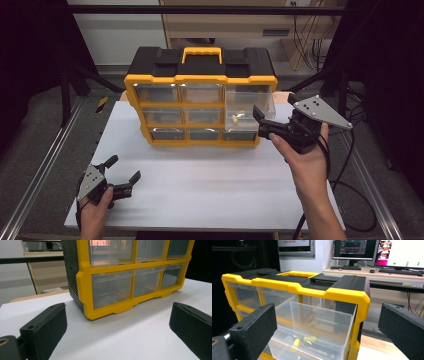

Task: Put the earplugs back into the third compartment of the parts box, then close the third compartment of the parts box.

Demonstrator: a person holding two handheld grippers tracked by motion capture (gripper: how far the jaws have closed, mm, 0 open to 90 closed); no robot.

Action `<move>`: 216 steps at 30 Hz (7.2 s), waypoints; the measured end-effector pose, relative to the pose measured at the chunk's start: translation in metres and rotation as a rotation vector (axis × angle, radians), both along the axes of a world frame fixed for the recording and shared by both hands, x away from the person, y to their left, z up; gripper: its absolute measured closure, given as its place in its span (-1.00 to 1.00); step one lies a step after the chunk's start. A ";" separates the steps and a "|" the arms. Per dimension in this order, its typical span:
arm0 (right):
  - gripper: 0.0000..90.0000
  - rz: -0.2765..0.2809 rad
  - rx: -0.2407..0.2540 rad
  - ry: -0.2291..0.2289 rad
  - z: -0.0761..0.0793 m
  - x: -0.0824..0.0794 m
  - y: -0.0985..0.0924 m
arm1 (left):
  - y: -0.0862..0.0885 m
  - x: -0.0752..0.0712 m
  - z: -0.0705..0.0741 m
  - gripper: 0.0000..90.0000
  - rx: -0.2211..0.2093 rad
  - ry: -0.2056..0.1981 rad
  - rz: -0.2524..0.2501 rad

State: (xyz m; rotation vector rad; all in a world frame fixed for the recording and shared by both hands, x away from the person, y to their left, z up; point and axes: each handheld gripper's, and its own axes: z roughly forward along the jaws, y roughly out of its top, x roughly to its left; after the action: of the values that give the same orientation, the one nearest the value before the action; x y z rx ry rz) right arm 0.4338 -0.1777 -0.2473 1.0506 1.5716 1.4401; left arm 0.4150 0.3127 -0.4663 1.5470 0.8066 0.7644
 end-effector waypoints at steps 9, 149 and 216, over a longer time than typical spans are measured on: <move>-0.96 -0.010 -0.010 -0.015 -0.012 -0.005 -0.001 | 0.000 0.000 0.000 -0.98 -0.001 -0.001 0.000; 1.00 0.130 0.019 0.090 -0.069 0.019 0.027 | 0.000 0.000 0.000 -0.98 0.010 0.003 0.000; 1.00 0.056 -0.023 0.162 -0.056 0.057 0.025 | -0.005 0.000 0.000 -0.98 0.018 0.003 -0.007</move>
State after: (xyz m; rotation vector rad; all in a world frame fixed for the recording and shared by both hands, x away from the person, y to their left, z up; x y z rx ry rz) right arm 0.4909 -0.1523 -0.3036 1.1420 1.7404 1.4000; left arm 0.4153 0.3077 -0.4663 1.5669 0.7985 0.7663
